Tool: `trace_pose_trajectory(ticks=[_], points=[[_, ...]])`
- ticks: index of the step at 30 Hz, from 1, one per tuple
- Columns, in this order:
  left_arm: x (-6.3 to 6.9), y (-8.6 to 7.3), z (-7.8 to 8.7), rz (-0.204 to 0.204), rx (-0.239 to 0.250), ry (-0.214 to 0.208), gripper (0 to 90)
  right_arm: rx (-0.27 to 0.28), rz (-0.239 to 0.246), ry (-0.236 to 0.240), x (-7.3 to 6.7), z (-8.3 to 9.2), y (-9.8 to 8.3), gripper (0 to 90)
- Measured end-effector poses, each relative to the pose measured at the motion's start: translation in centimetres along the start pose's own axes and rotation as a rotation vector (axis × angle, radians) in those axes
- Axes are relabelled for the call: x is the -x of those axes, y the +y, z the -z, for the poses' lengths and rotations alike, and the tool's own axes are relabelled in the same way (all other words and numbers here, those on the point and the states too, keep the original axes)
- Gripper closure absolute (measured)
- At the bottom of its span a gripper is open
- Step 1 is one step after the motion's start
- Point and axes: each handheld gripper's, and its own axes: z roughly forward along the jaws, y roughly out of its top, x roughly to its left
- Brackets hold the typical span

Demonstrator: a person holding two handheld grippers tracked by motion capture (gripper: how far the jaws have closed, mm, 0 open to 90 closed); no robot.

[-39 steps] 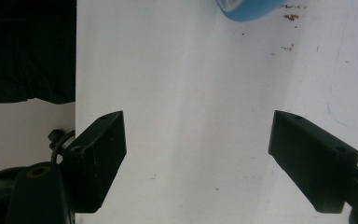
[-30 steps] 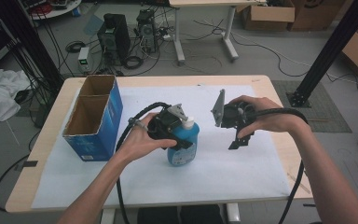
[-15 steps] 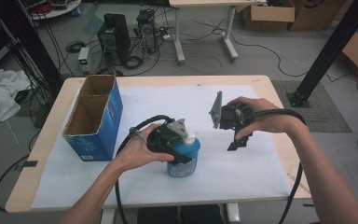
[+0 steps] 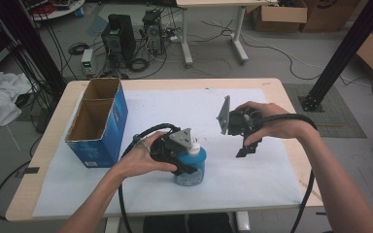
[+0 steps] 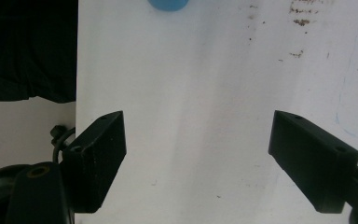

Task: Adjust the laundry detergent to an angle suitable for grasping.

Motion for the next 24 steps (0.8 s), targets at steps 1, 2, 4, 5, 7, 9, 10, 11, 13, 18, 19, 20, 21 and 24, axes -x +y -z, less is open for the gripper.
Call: trace_pose_trajectory(ticks=[1,2,4,5,7,9,10,11,13,18,19,20,21,24], points=[[0.0,-0.05,-0.01,-0.004,0.003,0.0,42.4,0.0,-0.001,0.0,-0.01,0.0,0.03,19.0],[0.0,-0.05,-0.01,-0.004,0.003,0.0,42.3,0.0,-0.001,0.0,-0.01,0.0,0.03,19.0],[-0.02,-0.06,-0.03,-0.006,0.004,-0.001,42.3,0.0,0.001,0.001,-0.02,-0.01,0.04,19.0],[-0.02,-0.07,-0.02,-0.002,0.005,-0.002,42.3,0.001,-0.001,0.001,-0.02,-0.02,0.04,19.0],[-0.01,-0.06,-0.03,0.001,0.003,-0.002,42.1,-0.001,-0.001,0.001,-0.02,-0.02,0.01,19.0],[0.01,-0.05,-0.03,0.001,0.003,0.0,42.1,0.001,-0.002,0.001,-0.04,-0.02,-0.01,19.0],[0.01,-0.05,-0.02,0.001,0.003,0.0,42.1,0.001,-0.002,0.0,-0.04,-0.01,-0.01,19.0],[-0.02,-0.06,-0.02,0.002,0.004,-0.001,41.9,0.001,-0.003,0.002,-0.04,-0.02,-0.03,19.0],[0.0,-0.06,-0.03,0.004,0.003,0.0,41.8,0.007,-0.006,-0.001,0.01,0.04,-0.09,18.9],[0.09,-0.05,-0.11,0.008,-0.001,0.007,41.3,0.004,-0.004,0.002,0.03,-0.01,-0.11,19.0],[0.1,-0.05,-0.14,0.008,-0.002,0.004,41.1,0.004,-0.006,0.002,0.05,-0.02,-0.11,18.9],[0.1,-0.05,-0.14,0.008,-0.002,0.004,40.1,0.004,-0.006,0.002,0.05,-0.02,-0.11,18.9],[0.12,-0.05,-0.15,0.008,-0.004,0.003,40.1,0.003,-0.005,0.0,0.07,-0.02,-0.11,19.0],[0.15,-0.01,-0.18,-0.001,-0.007,0.006,37.0,0.004,-0.005,0.002,0.03,-0.03,-0.08,18.9]])
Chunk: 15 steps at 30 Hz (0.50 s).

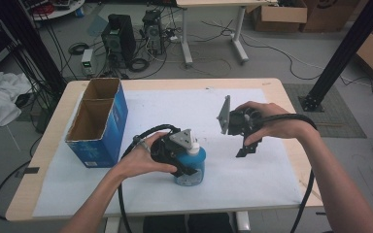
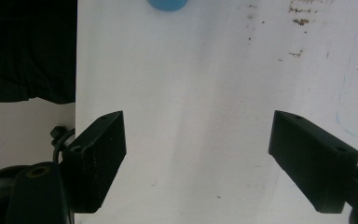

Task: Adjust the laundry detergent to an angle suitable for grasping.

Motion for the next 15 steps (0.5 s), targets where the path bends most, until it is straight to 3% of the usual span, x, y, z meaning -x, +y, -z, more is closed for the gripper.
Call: trace_pose_trajectory(ticks=[15], points=[[0.18,-0.21,0.24,0.02,-0.017,-0.001,26.6,-0.006,-0.005,0.002,-0.04,-0.1,-0.06,18.9]])
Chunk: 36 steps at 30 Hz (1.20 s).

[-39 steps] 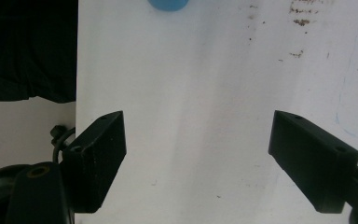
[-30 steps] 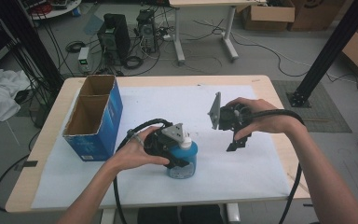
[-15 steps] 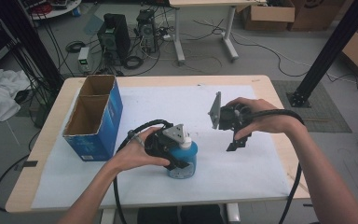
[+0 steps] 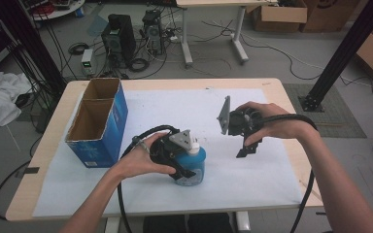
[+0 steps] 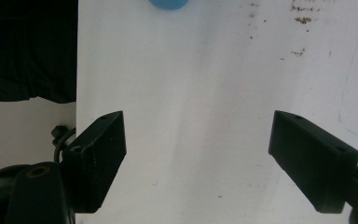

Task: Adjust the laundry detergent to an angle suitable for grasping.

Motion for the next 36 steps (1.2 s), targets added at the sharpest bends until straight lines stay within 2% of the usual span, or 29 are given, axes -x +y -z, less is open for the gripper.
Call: trace_pose_trajectory(ticks=[7,9,13,20,21,36], points=[[-0.1,-0.2,0.4,0.008,-0.015,-0.001,16.9,-0.003,0.0,-0.002,0.0,0.0,0.0,18.9],[-0.1,-0.2,0.5,0.022,-0.036,0.015,16.7,-0.005,0.002,0.0,0.0,-0.1,0.1,18.9],[-0.1,-0.3,0.7,0.024,-0.054,0.013,16.8,-0.009,0.004,0.001,0.0,-0.2,0.1,18.9],[-0.5,-0.6,1.9,0.004,-0.095,-0.022,16.7,-0.009,0.006,0.001,0.0,-0.2,0.1,18.9],[-0.7,-0.7,2.3,0.015,-0.099,-0.032,16.7,-0.01,0.004,0.002,0.0,-0.2,0.1,18.9],[-1.8,-0.6,5.0,-0.008,-0.172,-0.008,16.8,-0.016,0.01,0.002,-0.1,-0.4,0.3,18.8]])
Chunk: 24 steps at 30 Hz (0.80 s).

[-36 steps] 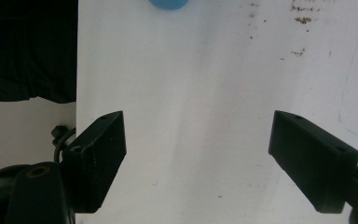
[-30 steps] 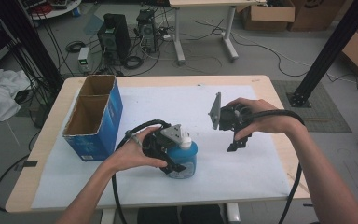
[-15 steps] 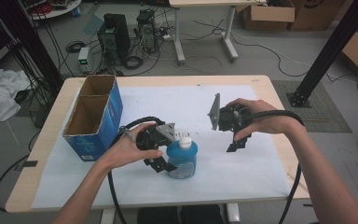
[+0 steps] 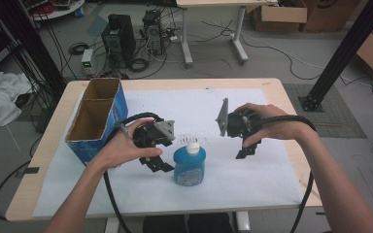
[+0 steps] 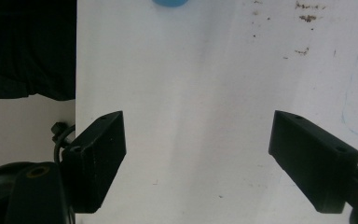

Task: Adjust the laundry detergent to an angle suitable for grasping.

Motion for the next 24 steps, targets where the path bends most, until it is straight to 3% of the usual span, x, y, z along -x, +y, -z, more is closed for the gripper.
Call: trace_pose_trajectory(ticks=[6,24], points=[[-0.8,0.3,1.0,-0.009,-0.075,0.02,16.9,-0.002,0.0,0.0,0.0,0.0,0.0,18.8],[-2.1,1.0,2.5,-0.023,-0.151,0.041,17.0,-0.01,0.005,-0.008,-0.1,-0.1,0.0,18.8]])
